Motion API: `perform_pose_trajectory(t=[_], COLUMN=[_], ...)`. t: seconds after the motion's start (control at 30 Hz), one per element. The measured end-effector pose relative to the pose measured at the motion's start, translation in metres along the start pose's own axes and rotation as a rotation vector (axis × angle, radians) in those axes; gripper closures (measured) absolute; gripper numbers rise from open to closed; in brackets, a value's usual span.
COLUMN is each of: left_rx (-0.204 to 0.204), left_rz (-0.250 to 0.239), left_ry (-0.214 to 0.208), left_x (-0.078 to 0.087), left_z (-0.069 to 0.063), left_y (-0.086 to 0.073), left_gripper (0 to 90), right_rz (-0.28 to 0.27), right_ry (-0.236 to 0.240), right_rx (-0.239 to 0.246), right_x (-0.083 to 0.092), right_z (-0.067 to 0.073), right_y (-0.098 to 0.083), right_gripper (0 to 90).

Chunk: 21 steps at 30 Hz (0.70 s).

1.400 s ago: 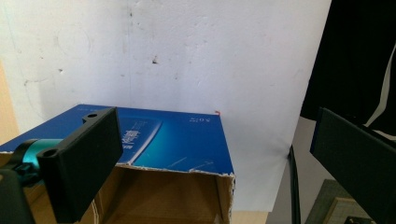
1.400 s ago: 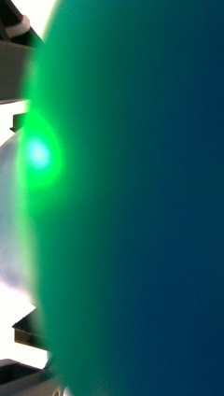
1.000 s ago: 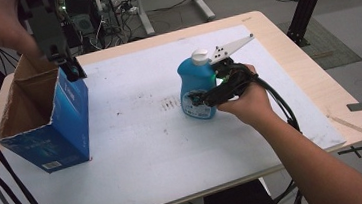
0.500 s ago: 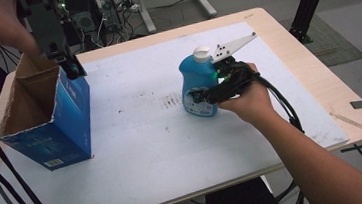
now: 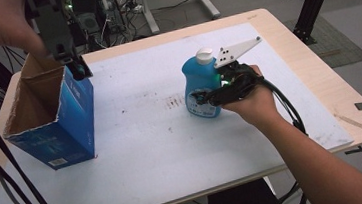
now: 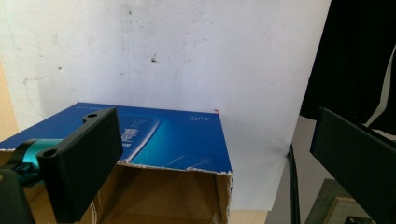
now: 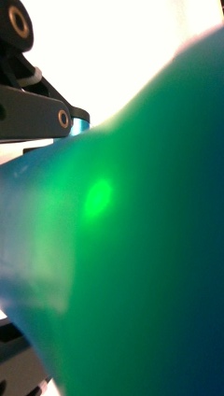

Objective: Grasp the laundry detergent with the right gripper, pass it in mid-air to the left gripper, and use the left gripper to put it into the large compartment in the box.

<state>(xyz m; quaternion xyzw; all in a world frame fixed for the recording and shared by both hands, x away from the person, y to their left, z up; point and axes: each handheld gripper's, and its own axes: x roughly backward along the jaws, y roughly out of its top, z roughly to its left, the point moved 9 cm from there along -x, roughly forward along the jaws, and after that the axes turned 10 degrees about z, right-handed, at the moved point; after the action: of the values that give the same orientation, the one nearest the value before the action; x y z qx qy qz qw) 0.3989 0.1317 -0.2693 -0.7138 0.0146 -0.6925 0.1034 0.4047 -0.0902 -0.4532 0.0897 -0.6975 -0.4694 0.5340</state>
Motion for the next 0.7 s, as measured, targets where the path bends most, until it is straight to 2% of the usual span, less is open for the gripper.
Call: perform_pose_trajectory(t=[0.27,0.47,0.7], left_rx=[-0.005,-0.030,-0.058], left_rz=[-0.005,-0.014,-0.029], left_ry=[0.003,0.005,0.011], left_x=[0.001,0.005,0.009], left_z=[-0.004,-0.011,-0.022], left_y=[0.002,0.010,0.020], left_gripper=[2.3,2.3,2.3], right_rz=[0.009,0.027,0.039], right_ry=[0.047,0.083,0.152], right_rx=[0.051,0.111,0.156], right_x=[0.014,0.027,0.037], right_z=[0.011,0.023,0.039], right_y=[0.017,0.035,0.052], right_gripper=[46.2,46.1,46.1])
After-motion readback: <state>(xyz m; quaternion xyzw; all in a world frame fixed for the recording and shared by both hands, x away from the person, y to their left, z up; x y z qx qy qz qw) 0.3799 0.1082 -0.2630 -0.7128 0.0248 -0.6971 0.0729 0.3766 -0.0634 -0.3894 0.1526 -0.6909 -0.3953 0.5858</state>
